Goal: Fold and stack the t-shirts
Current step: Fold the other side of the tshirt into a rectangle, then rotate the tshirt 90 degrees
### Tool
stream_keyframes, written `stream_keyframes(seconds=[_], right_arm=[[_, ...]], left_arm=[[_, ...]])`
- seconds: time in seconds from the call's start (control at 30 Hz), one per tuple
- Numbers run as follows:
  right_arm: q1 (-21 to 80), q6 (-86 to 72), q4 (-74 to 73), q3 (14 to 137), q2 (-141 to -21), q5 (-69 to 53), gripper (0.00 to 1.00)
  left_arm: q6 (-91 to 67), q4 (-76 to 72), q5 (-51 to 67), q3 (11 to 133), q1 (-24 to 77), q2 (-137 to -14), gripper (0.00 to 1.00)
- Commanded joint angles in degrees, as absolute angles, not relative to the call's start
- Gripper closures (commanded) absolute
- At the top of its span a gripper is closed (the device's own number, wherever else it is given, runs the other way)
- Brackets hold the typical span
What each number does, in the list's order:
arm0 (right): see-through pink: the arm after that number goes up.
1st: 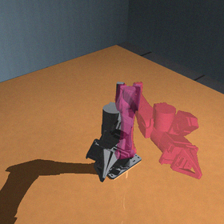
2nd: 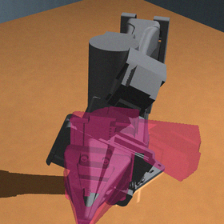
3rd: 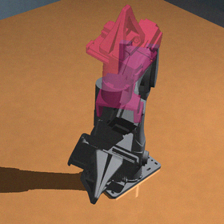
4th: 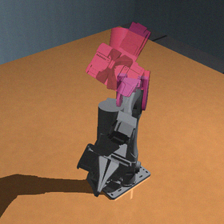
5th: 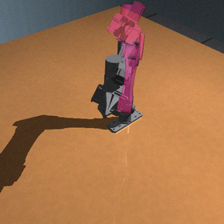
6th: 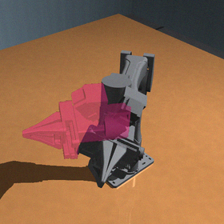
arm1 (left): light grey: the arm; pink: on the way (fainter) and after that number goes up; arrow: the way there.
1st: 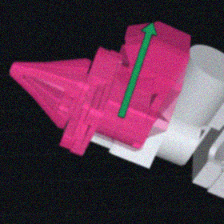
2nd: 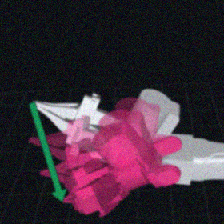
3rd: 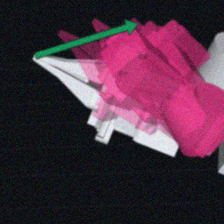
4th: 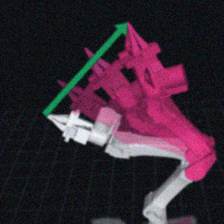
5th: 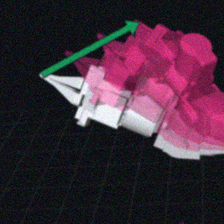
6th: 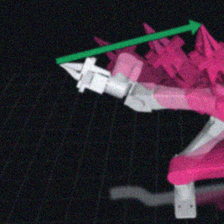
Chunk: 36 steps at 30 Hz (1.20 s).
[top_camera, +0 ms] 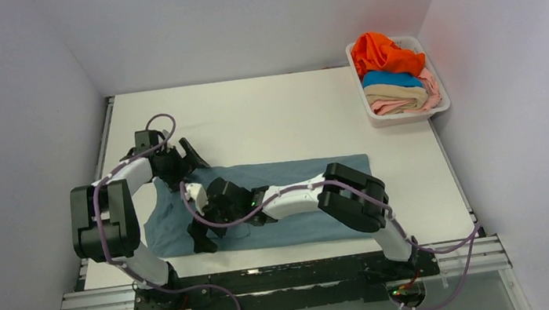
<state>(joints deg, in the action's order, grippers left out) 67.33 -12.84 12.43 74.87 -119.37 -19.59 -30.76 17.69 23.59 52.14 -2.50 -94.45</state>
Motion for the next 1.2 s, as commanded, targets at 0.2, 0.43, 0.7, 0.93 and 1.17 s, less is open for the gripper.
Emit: stream_keyframes(seconds=[0.2,0.43,0.7,0.93,1.17], right_arm=[[73.22,-4.7,7.8,76.33,-113.47,-31.04,0.0],[70.31,-11.19,15.39,65.2,-102.42,-18.85,0.0],[53.06,-26.68,17.1,42.2,-82.93,0.17,0.0],[37.84,-32.02,0.23,38.34,-77.51,11.21,0.0],[34.95,-33.17,0.18,36.98,-82.61,5.45,0.0]], left_arm=[[-28.46,19.09,19.52,53.48,-2.67,-97.06,0.01],[-28.13,21.18,20.21,56.23,-2.65,-94.94,0.01],[-33.97,28.55,8.68,53.34,4.69,-78.74,0.01],[-41.61,24.99,8.88,40.54,14.27,-69.34,0.0],[-41.74,16.97,9.15,39.07,14.44,-81.1,0.01]])
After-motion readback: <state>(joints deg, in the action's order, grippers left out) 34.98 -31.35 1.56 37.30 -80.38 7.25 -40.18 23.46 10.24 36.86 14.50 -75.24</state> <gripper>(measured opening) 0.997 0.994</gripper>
